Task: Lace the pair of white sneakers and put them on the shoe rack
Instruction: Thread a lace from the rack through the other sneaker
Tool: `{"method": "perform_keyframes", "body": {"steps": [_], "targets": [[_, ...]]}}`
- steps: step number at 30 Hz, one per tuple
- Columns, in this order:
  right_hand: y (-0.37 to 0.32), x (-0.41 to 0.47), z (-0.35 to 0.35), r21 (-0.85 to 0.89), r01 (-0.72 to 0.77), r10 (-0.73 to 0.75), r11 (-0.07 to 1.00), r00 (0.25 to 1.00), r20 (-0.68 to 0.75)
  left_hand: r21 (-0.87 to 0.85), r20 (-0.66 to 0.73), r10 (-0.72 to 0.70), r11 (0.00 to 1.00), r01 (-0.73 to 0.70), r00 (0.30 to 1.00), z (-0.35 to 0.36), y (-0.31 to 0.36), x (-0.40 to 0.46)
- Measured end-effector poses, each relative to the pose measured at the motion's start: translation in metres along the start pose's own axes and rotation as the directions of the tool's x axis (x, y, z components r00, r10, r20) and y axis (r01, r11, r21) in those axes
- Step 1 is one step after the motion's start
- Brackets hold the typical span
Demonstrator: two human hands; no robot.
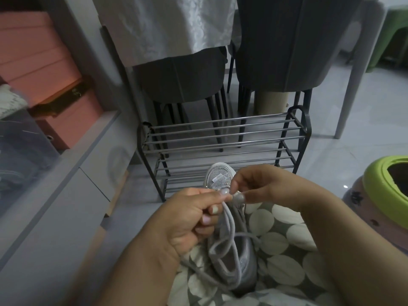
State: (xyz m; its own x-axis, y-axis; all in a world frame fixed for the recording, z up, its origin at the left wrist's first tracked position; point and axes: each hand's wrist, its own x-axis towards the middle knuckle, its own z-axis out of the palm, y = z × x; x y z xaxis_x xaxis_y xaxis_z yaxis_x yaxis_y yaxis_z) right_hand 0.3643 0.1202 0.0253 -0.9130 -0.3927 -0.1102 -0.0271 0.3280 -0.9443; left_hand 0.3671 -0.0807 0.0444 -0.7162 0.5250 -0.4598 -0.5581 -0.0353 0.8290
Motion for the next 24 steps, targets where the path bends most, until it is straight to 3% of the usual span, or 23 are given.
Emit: {"method": "perform_keyframes", "body": {"steps": [10,18,21,24], "targets": [[-0.03,-0.01,0.035,-0.063,0.0,0.003,0.998,0.999,0.05,-0.012,-0.024,0.131,0.991,-0.131,0.991,0.005,0.031,-0.008],[-0.025,-0.028,0.004,-0.093,-0.105,0.108,0.99,0.994,0.028,-0.029,-0.095,0.242,0.969,-0.246,0.965,-0.006,0.042,-0.011],[-0.018,-0.03,-0.006,-0.011,-0.1,0.1,0.995,0.995,-0.016,0.056,-0.053,0.297,0.954,-0.295,0.953,-0.011,0.034,-0.011],[-0.018,-0.027,-0.006,0.251,-0.068,0.065,0.966,0.998,0.019,0.232,0.032,0.357,0.906,-0.354,0.934,-0.018,0.027,-0.015]]}}
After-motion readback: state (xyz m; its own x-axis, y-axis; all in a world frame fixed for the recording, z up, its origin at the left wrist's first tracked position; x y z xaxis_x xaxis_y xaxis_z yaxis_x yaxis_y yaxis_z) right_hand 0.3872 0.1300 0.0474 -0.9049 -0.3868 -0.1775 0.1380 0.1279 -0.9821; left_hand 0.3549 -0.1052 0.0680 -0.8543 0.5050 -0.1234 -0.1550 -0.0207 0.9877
